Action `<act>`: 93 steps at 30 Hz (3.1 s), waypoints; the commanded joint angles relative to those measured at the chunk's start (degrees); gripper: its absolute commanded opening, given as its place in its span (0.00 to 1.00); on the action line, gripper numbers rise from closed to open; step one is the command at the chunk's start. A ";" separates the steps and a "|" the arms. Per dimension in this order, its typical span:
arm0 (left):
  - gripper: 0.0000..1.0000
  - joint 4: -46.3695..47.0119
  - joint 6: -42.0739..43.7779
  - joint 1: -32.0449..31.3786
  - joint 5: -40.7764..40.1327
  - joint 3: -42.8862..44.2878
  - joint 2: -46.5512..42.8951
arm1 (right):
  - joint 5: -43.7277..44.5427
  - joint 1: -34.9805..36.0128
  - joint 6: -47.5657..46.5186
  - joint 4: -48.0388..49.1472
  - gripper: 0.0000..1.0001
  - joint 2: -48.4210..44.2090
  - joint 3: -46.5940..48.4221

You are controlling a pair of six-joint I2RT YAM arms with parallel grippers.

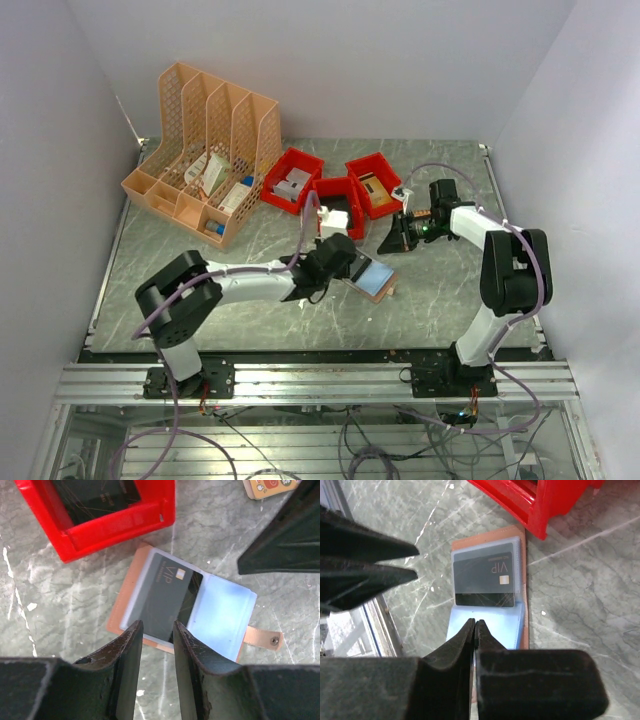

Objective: Put the credit cards into the card holder
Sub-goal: Insert the credit card into the card holder.

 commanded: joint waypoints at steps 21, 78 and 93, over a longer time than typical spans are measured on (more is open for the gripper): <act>0.28 11.35 -1.50 13.09 28.18 -5.07 7.75 | 14.37 6.80 3.14 2.07 0.00 3.52 -0.87; 0.28 15.56 -8.21 3.73 28.11 -5.84 7.71 | 13.87 3.19 -4.81 -6.44 0.27 -0.55 -0.70; 0.31 19.00 -8.86 3.70 30.11 -5.76 9.78 | 13.84 3.45 -4.10 -7.82 0.39 4.48 -0.28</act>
